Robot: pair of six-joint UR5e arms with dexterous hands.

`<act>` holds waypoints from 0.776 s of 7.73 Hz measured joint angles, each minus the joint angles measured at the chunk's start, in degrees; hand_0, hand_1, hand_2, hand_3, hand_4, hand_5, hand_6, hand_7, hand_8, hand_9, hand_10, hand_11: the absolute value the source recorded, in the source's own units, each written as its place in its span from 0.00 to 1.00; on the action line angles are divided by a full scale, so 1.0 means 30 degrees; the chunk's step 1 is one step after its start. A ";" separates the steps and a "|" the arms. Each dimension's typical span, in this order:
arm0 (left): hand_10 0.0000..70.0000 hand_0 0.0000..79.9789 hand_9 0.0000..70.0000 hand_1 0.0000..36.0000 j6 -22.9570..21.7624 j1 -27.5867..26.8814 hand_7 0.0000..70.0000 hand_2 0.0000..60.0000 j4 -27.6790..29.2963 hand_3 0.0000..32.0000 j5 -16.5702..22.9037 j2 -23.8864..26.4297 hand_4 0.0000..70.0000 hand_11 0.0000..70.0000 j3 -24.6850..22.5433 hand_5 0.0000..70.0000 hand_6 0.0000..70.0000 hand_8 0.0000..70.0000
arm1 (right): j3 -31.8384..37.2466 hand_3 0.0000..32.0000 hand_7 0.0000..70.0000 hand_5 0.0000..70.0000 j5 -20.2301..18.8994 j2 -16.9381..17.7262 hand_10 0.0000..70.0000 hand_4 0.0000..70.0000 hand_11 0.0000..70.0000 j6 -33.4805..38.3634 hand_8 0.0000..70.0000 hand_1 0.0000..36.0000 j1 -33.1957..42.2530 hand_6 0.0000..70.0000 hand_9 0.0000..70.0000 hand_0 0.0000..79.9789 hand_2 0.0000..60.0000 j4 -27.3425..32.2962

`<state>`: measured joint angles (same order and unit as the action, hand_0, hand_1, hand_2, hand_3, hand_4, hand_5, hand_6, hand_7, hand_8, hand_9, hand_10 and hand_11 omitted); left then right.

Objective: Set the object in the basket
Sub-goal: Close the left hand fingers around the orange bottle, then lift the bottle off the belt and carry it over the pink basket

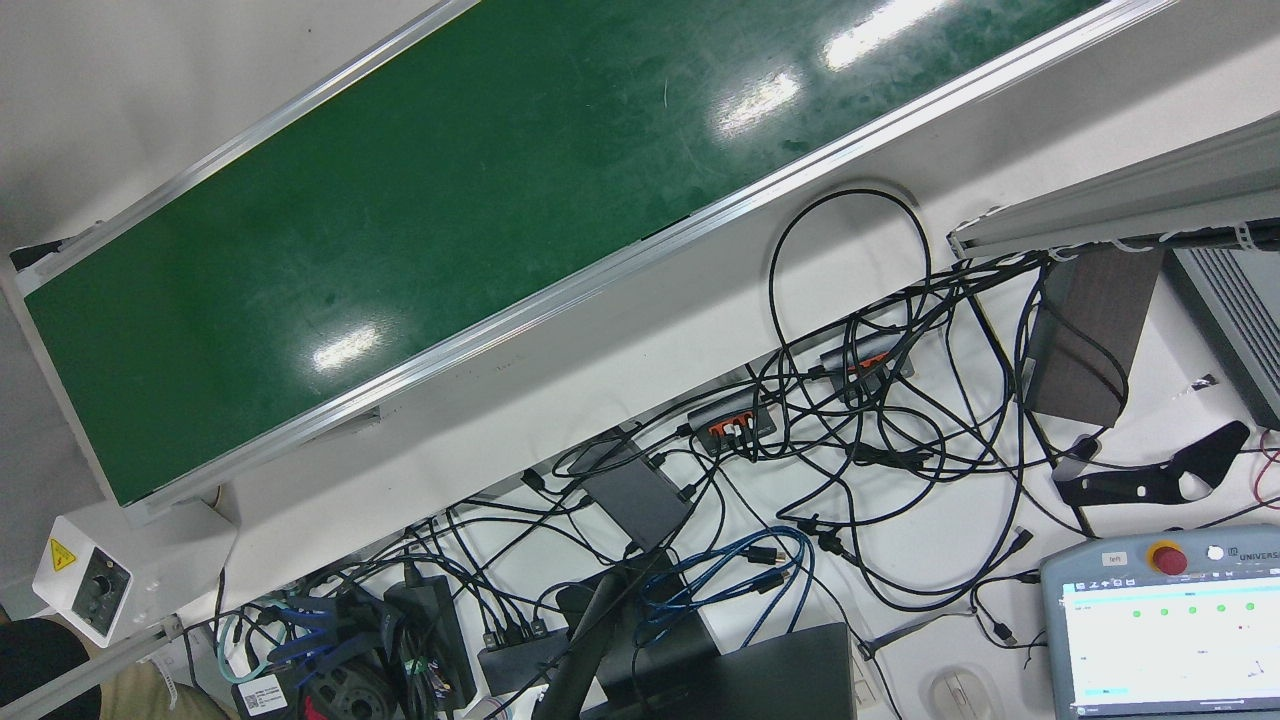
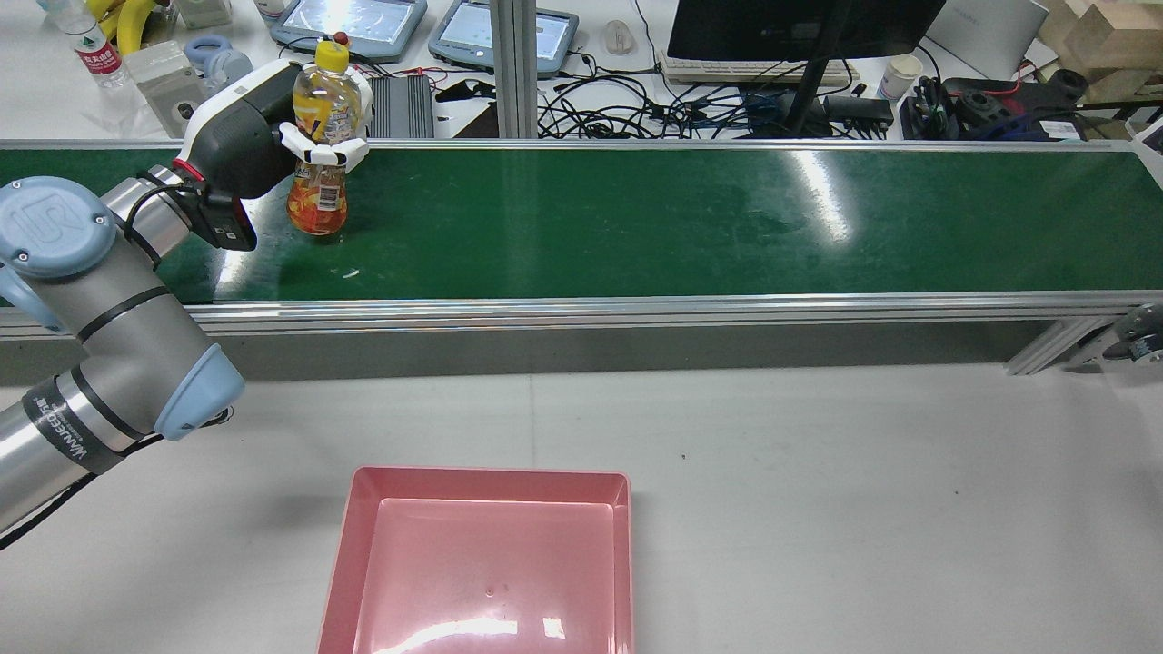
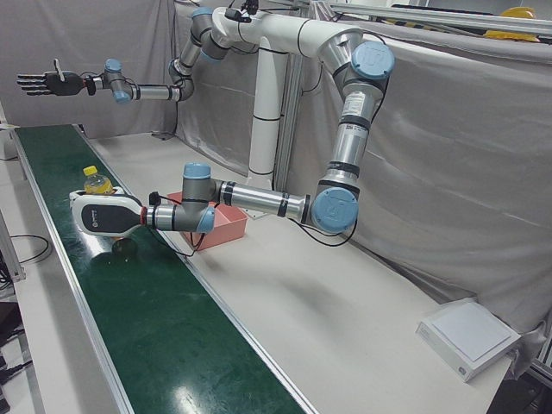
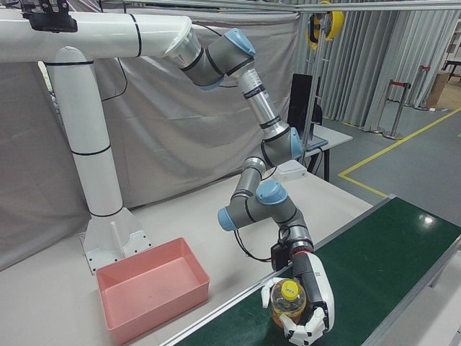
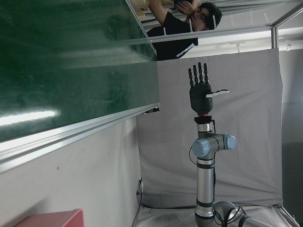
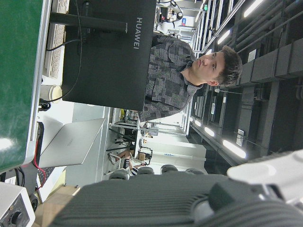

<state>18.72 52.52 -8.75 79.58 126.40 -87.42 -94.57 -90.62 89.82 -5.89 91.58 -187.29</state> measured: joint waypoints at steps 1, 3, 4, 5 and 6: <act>1.00 0.70 1.00 0.62 -0.0019 -0.0016 1.00 1.00 -0.0025 0.00 0.0026 -0.0036 0.71 1.00 -0.0432 1.00 1.00 1.00 | 0.0000 0.00 0.00 0.00 0.0001 -0.0001 0.00 0.00 0.00 0.0000 0.00 0.00 0.0001 0.00 0.00 0.00 0.00 0.0000; 1.00 0.71 1.00 0.64 -0.0019 -0.0082 1.00 1.00 -0.0140 0.00 0.0121 -0.0415 0.71 1.00 -0.2071 1.00 0.98 1.00 | -0.0022 0.00 0.00 0.00 0.0000 0.0000 0.00 0.00 0.00 0.0000 0.00 0.00 0.0001 0.00 0.00 0.00 0.00 0.0000; 1.00 0.70 1.00 0.65 -0.0009 -0.0133 1.00 1.00 -0.0391 0.00 0.0328 -0.0945 0.70 1.00 -0.3473 1.00 0.97 1.00 | -0.0024 0.00 0.00 0.00 0.0000 0.0000 0.00 0.00 0.00 -0.0001 0.00 0.00 0.0001 0.00 0.00 0.00 0.00 0.0000; 1.00 0.71 1.00 0.64 -0.0004 -0.0328 1.00 1.00 -0.0970 0.00 0.0536 -0.1613 0.67 1.00 -0.5169 1.00 0.95 1.00 | -0.0029 0.00 0.00 0.00 0.0001 0.0000 0.00 0.00 0.00 0.0000 0.00 0.00 0.0001 0.00 0.00 0.00 0.00 0.0000; 1.00 0.72 1.00 0.65 0.0010 -0.0876 1.00 1.00 -0.1613 0.00 0.0644 -0.2456 0.64 1.00 -0.6938 1.00 0.92 1.00 | -0.0030 0.00 0.00 0.00 0.0001 0.0000 0.00 0.00 0.00 0.0000 0.00 0.00 0.0001 0.00 0.00 0.00 0.00 0.0001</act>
<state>18.75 49.89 -13.59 81.51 119.03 -108.24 -94.66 -90.61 89.82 -5.89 91.58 -187.29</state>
